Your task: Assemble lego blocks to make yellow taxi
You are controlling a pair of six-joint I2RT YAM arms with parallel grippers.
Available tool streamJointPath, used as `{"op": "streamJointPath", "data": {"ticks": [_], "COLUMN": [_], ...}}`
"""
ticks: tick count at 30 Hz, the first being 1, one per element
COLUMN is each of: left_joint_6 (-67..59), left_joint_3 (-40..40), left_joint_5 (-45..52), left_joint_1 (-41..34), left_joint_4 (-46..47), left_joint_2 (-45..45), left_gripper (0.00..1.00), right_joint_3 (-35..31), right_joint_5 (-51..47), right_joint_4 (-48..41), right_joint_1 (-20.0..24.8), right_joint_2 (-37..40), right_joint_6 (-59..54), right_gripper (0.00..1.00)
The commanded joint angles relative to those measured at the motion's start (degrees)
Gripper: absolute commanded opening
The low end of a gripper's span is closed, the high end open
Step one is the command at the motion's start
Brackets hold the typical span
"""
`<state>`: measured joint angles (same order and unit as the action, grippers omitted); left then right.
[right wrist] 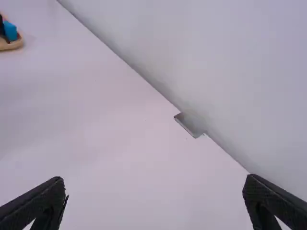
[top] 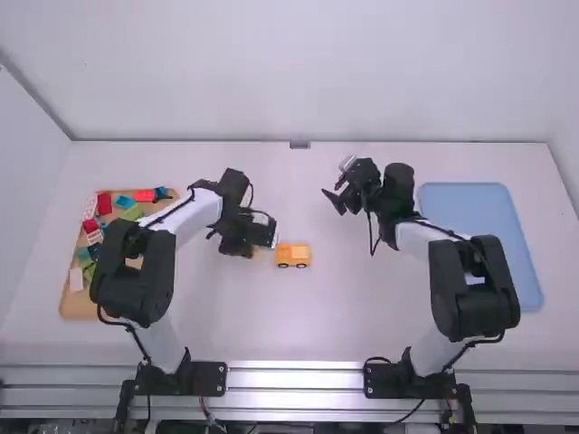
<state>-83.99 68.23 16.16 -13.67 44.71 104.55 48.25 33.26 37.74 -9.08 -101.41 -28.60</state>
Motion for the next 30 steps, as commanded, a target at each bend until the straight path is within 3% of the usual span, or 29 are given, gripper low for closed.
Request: {"op": "streamJointPath", "data": {"ticks": [1, 16, 25, 28, 29, 30], "left_joint_6": [-6.14, 13.68, 14.12, 14.14, 14.16, 14.14], "left_joint_3": [-0.44, -2.27, -5.20, -5.05, -4.94, -4.42], "left_joint_5": [4.17, 3.69, 2.78, 1.29, 1.09, 0.85], "left_joint_1": [0.15, 0.15, 0.17, 0.17, 0.15, 0.15], "left_joint_4": [-0.33, -7.76, -13.27, -13.05, -12.87, -11.65], "left_joint_2": [1.18, 6.14, 6.12, 6.12, 6.12, 6.12], "left_gripper": [0.02, 0.03, 0.06, 0.13, 0.22, 0.99], "right_joint_3": [-0.28, -0.28, -0.28, -0.28, -0.28, -0.28], "right_joint_5": [0.09, 0.13, 0.11, 0.07, 0.11, 0.13], "right_joint_4": [0.87, 2.10, 1.75, 1.20, 1.20, 1.03], "right_joint_1": [-0.66, -0.61, -0.61, -0.61, -0.61, -0.61], "right_joint_2": [0.04, 0.04, 0.04, 0.04, 0.04, 0.04], "right_joint_6": [1.25, 1.84, 1.77, 1.73, 1.77, 1.75], "right_gripper": [0.98, 0.98, 0.98, 0.98, 0.98, 0.98]}}
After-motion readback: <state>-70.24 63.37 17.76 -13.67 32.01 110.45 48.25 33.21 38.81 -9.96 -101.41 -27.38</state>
